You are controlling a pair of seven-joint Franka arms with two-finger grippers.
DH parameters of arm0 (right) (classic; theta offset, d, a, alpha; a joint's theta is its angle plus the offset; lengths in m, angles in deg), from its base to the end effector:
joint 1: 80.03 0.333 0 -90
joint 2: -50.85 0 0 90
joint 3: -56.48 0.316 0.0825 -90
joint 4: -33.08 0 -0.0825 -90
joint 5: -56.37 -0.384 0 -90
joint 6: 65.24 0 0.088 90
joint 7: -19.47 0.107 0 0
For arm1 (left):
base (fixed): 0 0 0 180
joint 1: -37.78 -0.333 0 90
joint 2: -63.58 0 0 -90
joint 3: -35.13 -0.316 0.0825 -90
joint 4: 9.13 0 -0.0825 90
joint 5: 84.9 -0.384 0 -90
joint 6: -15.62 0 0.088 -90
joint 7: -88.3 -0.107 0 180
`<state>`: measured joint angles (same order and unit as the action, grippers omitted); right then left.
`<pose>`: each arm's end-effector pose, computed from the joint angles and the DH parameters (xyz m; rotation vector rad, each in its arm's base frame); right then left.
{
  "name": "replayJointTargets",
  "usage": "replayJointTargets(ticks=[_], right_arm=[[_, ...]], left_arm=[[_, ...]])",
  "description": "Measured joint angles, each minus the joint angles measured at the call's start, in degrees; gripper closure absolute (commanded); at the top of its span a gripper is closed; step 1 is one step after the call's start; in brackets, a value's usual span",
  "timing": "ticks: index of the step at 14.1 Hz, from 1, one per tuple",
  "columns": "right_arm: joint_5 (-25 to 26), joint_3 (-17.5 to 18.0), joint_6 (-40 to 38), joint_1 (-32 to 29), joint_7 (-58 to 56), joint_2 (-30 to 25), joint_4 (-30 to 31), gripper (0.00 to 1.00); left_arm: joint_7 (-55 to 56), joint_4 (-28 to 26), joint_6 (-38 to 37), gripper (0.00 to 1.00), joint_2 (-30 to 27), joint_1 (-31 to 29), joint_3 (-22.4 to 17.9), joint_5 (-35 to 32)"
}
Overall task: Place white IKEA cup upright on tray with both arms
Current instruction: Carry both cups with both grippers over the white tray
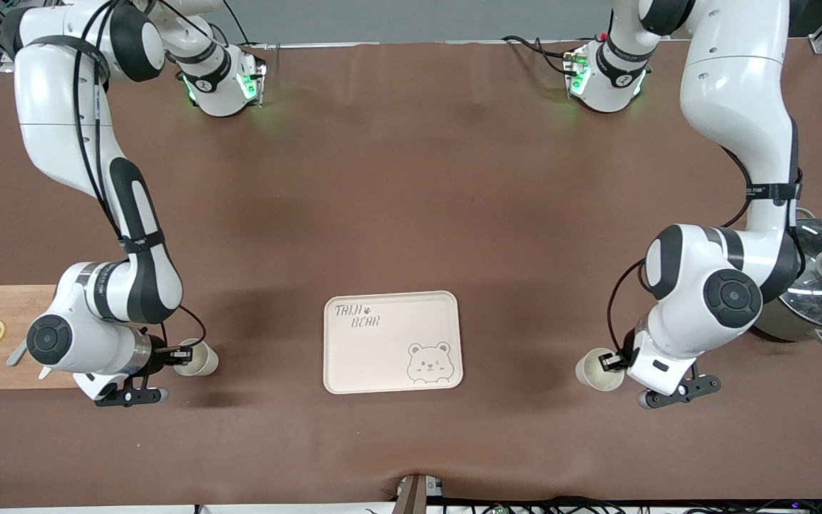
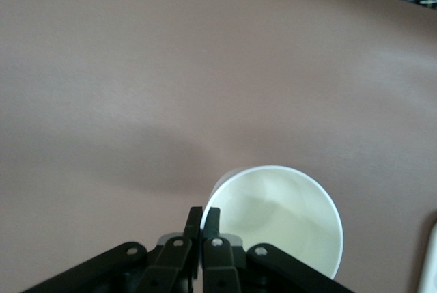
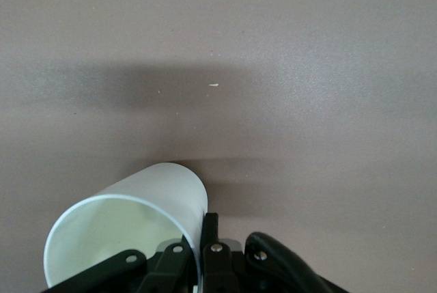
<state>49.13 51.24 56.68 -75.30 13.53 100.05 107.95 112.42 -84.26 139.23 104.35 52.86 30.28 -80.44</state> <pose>0.7416 0.0147 0.2217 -3.1018 -0.0876 0.0488 0.7365 -0.1517 0.3320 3.0563 0.3946 0.1958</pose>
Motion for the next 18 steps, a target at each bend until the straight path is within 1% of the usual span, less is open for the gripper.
replayJointTargets(ticks=[4, 7, 9, 11, 13, 16, 18], right_arm=[[-0.1, 0.3, 0.0, 0.3, 0.0, 0.0, -0.4, 1.0], [-0.1, 1.8, -0.2, 0.4, 0.1, -0.5, -0.9, 1.0], [-0.2, 2.4, -1.7, 0.5, 0.1, -1.0, -1.4, 1.0], [-0.5, 2.7, -5.0, 0.5, 0.2, -1.3, -3.7, 1.0], [-1.9, 2.8, -8.4, 0.5, 0.3, -1.6, -6.5, 1.0], [-2.7, 3.1, -10.0, 0.9, 2.7, -2.2, -8.1, 1.0], [-2.8, 3.3, -10.3, 2.1, 6.0, -2.1, -8.9, 1.0]], left_arm=[[5.7, 0.0, -0.1, 1.0, -0.3, 3.1, 0.2, 0.8], [11.0, 0.3, -0.1, 1.0, -0.3, 6.2, 0.3, 0.9], [14.4, 1.0, -0.1, 1.0, -0.4, 8.2, 0.3, 0.9], [17.9, 1.1, -0.1, 1.0, -0.4, 10.1, 0.3, 0.9], [22.4, 1.2, -0.1, 1.0, -0.4, 11.9, 0.3, 0.9], [29.0, 1.4, -0.1, 1.0, -0.3, 14.3, 0.2, 0.9], [31.2, 1.8, 0.0, 1.0, 0.1, 15.5, 0.1, 0.9]])
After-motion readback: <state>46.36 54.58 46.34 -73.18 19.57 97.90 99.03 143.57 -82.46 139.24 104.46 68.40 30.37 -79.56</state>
